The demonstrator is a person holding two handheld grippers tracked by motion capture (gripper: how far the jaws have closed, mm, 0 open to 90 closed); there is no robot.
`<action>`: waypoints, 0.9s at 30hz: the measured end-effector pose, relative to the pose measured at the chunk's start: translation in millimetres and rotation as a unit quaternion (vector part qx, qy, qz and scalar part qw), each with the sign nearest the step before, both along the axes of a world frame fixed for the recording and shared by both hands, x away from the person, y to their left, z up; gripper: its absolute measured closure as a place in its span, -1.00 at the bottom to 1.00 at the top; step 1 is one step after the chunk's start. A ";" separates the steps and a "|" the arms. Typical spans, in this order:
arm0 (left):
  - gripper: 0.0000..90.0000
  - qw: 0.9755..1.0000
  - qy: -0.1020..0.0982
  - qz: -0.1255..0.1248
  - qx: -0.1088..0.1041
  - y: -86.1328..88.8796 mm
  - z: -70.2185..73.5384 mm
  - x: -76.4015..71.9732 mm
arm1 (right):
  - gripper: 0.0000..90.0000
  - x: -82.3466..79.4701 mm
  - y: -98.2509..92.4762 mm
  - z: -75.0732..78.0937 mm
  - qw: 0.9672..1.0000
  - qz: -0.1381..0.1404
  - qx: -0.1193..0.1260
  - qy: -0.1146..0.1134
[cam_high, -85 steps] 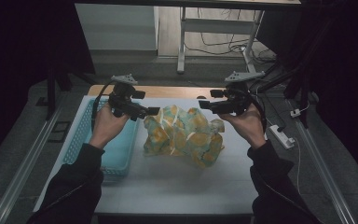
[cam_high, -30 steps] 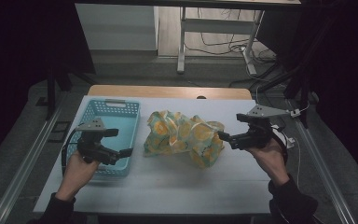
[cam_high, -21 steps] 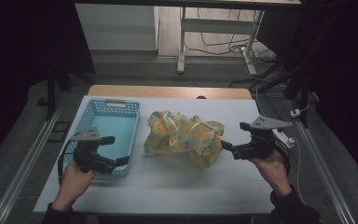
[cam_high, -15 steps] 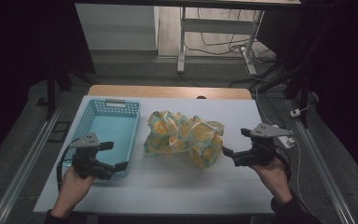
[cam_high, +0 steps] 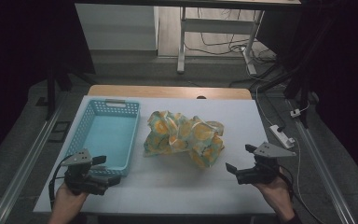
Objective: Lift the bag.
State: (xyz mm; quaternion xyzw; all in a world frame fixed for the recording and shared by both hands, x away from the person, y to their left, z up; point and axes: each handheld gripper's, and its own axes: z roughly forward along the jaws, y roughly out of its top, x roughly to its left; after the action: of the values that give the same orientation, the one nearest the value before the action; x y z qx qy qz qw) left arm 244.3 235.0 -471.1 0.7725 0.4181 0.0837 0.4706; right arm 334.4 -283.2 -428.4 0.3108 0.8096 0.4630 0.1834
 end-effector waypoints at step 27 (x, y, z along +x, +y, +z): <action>-1.00 0.994 0.034 0.065 0.084 21.0 -44.4 -37.3 | -1.00 -30.9 -28.3 -70.8 0.994 -0.047 -0.053 0.083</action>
State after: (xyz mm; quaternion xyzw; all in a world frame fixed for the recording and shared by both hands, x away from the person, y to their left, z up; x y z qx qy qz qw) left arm 207.1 256.0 -515.5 0.7826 0.4750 0.1225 0.3832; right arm 303.5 -311.5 -499.2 0.3757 0.8300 0.3827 0.1534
